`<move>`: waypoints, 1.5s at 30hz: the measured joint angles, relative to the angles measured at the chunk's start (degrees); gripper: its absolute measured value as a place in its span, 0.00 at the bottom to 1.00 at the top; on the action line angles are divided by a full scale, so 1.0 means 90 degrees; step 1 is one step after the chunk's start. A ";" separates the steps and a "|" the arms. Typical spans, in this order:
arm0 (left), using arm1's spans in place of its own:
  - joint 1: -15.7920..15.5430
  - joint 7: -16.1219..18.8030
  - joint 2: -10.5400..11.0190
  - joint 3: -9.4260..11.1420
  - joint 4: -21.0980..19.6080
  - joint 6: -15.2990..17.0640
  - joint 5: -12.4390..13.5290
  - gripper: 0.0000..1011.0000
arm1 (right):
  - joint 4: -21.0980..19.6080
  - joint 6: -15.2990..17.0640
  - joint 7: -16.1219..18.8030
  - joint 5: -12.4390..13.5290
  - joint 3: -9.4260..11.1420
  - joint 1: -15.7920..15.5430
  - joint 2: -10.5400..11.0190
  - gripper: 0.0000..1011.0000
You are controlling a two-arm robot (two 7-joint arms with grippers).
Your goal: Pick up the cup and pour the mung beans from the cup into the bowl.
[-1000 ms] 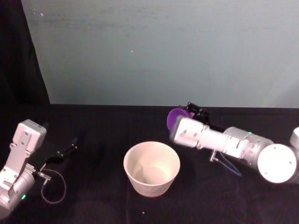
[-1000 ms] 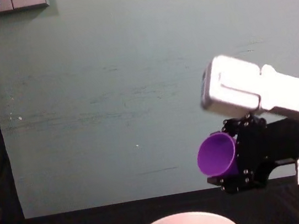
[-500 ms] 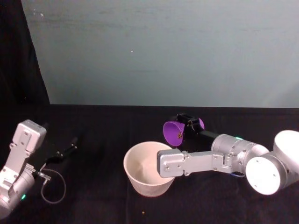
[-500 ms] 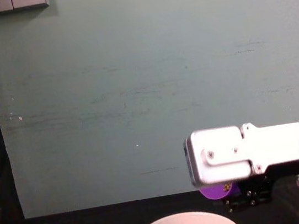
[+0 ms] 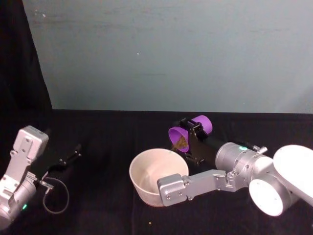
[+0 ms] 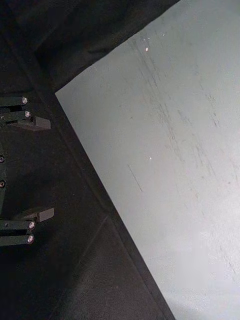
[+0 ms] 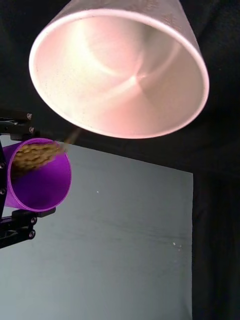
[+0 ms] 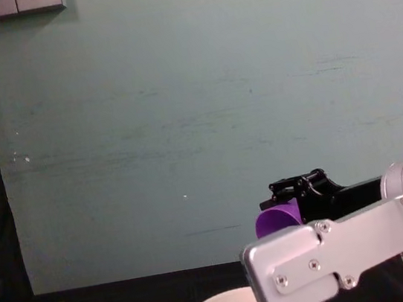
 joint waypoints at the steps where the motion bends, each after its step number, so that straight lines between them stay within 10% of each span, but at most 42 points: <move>1: 0.0000 0.0000 0.0000 0.0000 0.0000 0.0000 0.0001 0.99 | -0.0012 0.0002 0.0006 -0.0113 -0.0026 0.0009 0.0000 0.74; 45: 0.0000 0.0000 0.0000 0.0000 0.0000 0.0000 0.0000 0.99 | -0.0297 0.0161 0.0208 -0.3203 -0.0729 0.0079 0.0061 0.74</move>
